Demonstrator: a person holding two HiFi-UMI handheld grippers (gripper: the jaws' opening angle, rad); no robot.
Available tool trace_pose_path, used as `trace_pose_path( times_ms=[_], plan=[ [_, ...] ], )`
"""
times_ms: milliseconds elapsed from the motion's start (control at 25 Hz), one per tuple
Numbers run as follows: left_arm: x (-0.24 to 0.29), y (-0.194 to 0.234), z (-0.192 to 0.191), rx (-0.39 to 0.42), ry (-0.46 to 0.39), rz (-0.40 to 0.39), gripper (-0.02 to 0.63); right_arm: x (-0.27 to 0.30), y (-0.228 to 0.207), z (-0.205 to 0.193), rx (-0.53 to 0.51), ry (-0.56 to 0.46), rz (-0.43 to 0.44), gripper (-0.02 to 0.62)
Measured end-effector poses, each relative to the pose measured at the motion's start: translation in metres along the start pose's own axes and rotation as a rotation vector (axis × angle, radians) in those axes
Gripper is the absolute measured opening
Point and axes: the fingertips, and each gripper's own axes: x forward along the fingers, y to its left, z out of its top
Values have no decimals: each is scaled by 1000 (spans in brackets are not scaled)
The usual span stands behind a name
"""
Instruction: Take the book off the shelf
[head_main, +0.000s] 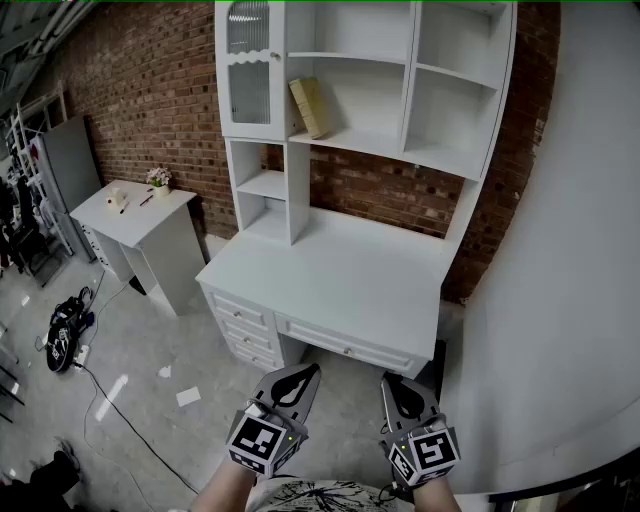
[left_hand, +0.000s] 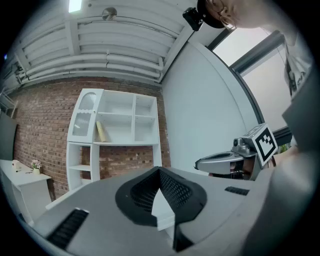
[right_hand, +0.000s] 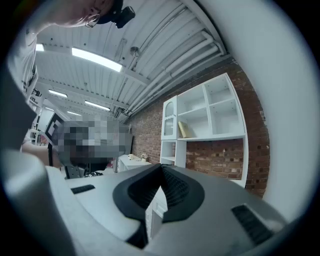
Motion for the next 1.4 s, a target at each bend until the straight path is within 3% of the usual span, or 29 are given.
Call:
trace_pose_path(
  times_ms=[800,1120,1400],
  plan=[
    [12,9,-10,8,41,-9,6,22,-5,-24,52,65,2,3],
    [30,60,-24,-3,65,14,6,77,-19,-32,112,71,-40,3],
    [68,149,-32,-30,68,-1,6,163,-24,-29,126,72,-84,3]
  ],
)
